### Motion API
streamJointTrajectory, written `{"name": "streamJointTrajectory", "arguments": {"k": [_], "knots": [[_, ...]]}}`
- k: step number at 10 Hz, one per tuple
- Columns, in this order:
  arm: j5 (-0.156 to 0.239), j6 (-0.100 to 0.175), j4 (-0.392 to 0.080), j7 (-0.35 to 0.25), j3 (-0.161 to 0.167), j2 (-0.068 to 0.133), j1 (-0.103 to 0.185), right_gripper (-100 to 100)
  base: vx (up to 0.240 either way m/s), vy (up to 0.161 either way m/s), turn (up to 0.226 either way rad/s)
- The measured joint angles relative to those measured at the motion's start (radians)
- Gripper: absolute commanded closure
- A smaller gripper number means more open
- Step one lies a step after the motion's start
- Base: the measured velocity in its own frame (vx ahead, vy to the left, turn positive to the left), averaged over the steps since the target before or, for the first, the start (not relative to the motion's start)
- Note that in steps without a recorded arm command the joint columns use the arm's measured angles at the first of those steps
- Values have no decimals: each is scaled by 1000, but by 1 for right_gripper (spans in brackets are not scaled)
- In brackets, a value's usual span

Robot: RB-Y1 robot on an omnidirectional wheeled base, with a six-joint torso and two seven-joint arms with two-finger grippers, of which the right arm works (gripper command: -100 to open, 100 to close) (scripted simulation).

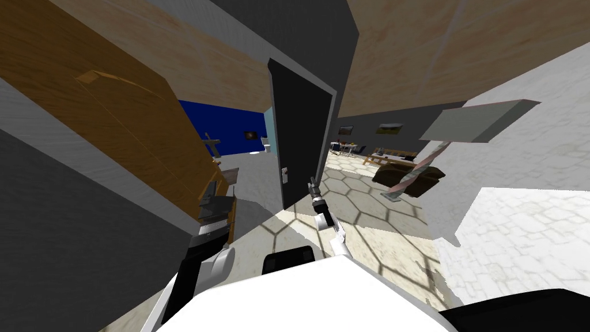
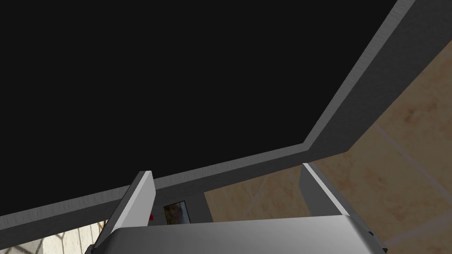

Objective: Push the door open

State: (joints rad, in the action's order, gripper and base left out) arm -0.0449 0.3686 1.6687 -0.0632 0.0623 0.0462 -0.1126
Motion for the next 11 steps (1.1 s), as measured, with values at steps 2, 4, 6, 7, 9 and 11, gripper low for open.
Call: {"name": "streamJointTrajectory", "arguments": {"k": [2, 4, 6, 7, 9, 11], "knots": [[-2, 3, -69, 1, 14, -5, 33, -100, 82, -62, 94], [-3, -3, -117, 0, 23, -6, 58, -100, 53, -45, 56], [-3, -4, -179, -2, 31, -7, 93, -100, 80, -56, 90], [-4, -6, -213, -2, 38, -9, 110, -100, 95, -63, 96], [-5, -13, -273, -2, 50, -16, 146, -100, 87, -66, 96], [-6, -13, -332, -3, 64, -20, 173, -100, 72, -65, 77]]}}
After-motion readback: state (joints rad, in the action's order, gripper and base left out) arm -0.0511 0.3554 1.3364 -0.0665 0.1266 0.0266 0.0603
